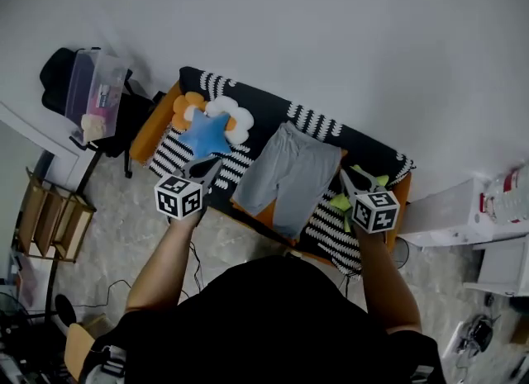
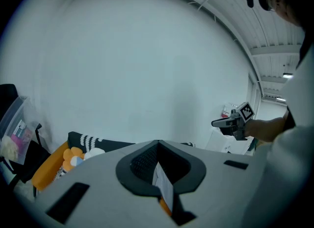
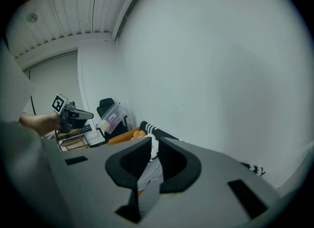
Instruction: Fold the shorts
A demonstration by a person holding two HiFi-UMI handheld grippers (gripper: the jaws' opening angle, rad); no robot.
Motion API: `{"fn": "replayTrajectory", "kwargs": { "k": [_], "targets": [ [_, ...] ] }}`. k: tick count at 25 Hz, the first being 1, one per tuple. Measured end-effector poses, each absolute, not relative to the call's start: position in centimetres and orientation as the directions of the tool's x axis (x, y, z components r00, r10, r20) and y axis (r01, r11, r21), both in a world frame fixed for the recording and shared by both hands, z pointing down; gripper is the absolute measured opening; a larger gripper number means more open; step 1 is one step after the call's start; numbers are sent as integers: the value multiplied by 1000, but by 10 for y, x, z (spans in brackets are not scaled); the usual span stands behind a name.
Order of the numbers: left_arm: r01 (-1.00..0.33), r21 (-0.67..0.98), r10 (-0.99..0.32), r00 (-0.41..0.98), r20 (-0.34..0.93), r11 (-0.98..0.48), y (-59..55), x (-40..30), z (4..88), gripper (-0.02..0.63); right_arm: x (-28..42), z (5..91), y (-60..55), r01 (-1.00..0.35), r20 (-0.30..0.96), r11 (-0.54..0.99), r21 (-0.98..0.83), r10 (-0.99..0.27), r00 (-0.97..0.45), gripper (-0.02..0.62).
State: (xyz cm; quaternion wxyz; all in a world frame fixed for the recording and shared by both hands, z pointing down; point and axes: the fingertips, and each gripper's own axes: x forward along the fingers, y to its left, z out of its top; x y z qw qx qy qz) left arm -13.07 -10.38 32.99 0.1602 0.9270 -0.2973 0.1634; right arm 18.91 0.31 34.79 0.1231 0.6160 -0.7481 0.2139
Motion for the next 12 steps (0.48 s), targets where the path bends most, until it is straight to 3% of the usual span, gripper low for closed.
{"fn": "replayTrajectory", "kwargs": {
  "k": [12],
  "targets": [
    [-715,195,-594,676,437,-671,-123,-109,341,15,235,374,-68,-926,450,331,-182,-809,-377,73]
  ]
}}
